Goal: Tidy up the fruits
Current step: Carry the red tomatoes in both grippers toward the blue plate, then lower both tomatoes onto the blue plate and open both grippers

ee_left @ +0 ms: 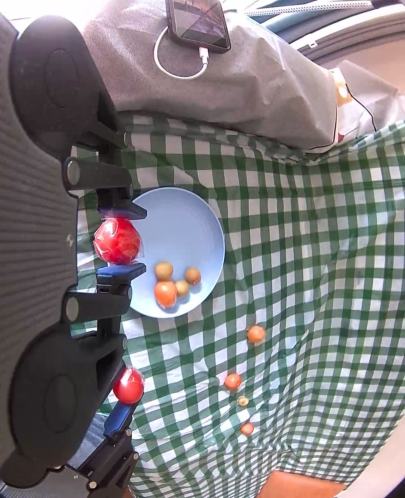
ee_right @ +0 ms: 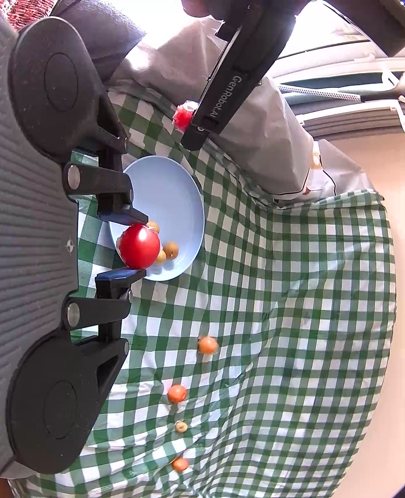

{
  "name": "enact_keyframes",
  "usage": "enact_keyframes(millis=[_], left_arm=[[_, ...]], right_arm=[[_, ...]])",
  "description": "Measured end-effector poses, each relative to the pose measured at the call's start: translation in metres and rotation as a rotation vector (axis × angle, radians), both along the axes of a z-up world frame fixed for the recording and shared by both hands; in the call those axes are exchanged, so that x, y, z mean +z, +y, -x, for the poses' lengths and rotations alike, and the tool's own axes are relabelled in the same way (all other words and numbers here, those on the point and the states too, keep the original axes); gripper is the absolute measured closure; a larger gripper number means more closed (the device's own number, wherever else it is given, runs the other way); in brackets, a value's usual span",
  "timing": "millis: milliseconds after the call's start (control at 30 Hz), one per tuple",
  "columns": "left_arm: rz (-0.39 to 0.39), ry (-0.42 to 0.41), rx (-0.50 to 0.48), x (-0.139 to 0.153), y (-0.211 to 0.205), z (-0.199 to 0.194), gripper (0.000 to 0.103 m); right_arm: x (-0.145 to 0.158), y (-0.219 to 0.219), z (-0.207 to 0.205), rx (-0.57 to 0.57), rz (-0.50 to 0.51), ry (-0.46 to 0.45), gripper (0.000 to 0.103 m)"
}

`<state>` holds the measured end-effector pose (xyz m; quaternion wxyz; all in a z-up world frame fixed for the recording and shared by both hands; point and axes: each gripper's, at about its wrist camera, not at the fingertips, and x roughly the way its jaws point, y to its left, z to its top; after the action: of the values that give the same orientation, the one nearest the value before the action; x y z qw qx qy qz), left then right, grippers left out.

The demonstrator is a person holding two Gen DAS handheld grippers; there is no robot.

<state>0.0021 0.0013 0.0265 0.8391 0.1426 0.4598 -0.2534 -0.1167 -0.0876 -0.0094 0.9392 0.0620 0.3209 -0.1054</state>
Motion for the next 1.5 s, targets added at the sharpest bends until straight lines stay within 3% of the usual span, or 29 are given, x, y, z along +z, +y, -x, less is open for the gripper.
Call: enact_keyframes(millis=[367,933,1000,1067,1100,1133,1233,1333,1500], left_arm=[[-0.023,0.032,0.037,-0.028,-0.016,-0.045,0.07],[-0.13,0.066,0.029,-0.113,-0.047,-0.11,0.069],[-0.118,0.068,0.024,-0.115,-0.047,-0.113,0.05],[-0.095,0.051,0.034,-0.108,-0.044,-0.113,0.005],[-0.076,0.029,0.042,-0.102,-0.042,-0.11,0.0],[-0.053,0.005,0.042,-0.095,-0.039,-0.106,0.0],[-0.049,-0.003,0.015,-0.078,-0.034,-0.093,0.0],[-0.068,-0.006,0.015,-0.065,-0.02,-0.071,0.0],[-0.092,-0.018,0.075,-0.051,0.019,-0.026,0.0]], right_arm=[[-0.015,-0.005,-0.04,0.029,0.019,0.033,0.073],[-0.084,-0.011,-0.117,0.075,-0.007,0.212,0.072],[-0.088,-0.009,-0.123,0.083,-0.007,0.226,0.072],[-0.09,-0.009,-0.128,0.088,-0.016,0.238,0.071],[-0.088,-0.009,-0.129,0.086,-0.021,0.238,0.066],[-0.086,-0.009,-0.129,0.085,-0.025,0.235,0.049],[-0.072,-0.008,-0.121,0.071,-0.015,0.205,0.017],[-0.056,-0.004,-0.105,0.068,-0.004,0.202,0.008],[-0.036,0.005,-0.058,0.067,-0.035,0.198,0.004]])
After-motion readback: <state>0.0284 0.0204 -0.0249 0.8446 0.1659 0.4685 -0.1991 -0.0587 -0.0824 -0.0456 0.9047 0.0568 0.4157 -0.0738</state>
